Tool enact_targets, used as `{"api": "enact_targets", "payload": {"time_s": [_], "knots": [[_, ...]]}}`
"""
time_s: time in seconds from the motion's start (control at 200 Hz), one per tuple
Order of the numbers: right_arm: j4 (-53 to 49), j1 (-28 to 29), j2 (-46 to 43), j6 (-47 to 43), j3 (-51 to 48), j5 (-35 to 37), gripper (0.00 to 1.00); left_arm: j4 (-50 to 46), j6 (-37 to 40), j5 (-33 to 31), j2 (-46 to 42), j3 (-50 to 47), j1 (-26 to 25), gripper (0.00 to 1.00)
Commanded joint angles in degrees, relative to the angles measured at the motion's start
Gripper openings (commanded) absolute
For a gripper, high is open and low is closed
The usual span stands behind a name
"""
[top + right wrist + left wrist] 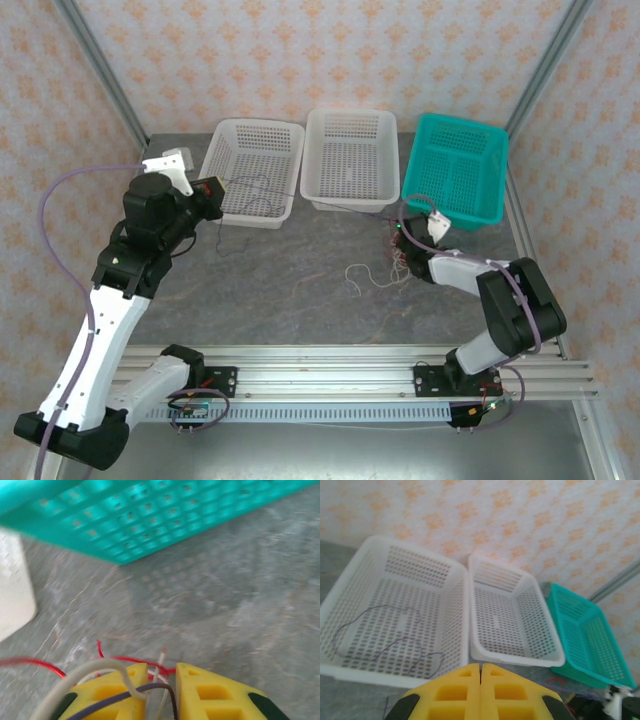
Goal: Untangle the cables
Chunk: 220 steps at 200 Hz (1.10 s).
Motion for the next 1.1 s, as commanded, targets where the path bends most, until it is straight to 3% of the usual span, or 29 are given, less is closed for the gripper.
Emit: {"api": "enact_targets", "payload": {"time_s": [0.0, 0.22, 0.51, 0.816, 0.931, 1.096], "knots": [[-9.74, -4.87, -2.90, 11.51, -2.72, 3.93, 0.22, -0.77, -4.01, -4.27, -3.13, 0.08, 7.45, 0.00], [-12.34, -11.08, -9.75, 13.41, -4.83, 3.38, 0.23, -3.11, -7.34, -1.35, -3.40, -1.40, 19.24, 0.00], [-12.64, -15.87, -12.65, 13.03, -6.37, 0.52, 0.24, -3.61, -7.90, -2.46, -2.27, -1.55, 21.80, 0.00], [-13.50, -27.29, -16.55, 21.95, -11.58, -4.79, 0.25, -9.83, -7.04, -12.57, -0.55, 1.71, 26.38, 0.00], [-10.83, -31.89, -18.31, 19.06, -12.88, -8.62, 0.22, -8.96, -7.63, -9.61, 0.41, 1.71, 27.38, 0.00], [-13.58, -33.79, -21.63, 16.15, -12.12, -7.30, 0.14, -8.94, -10.88, -6.81, 2.38, 1.63, 30.69, 0.00]]}}
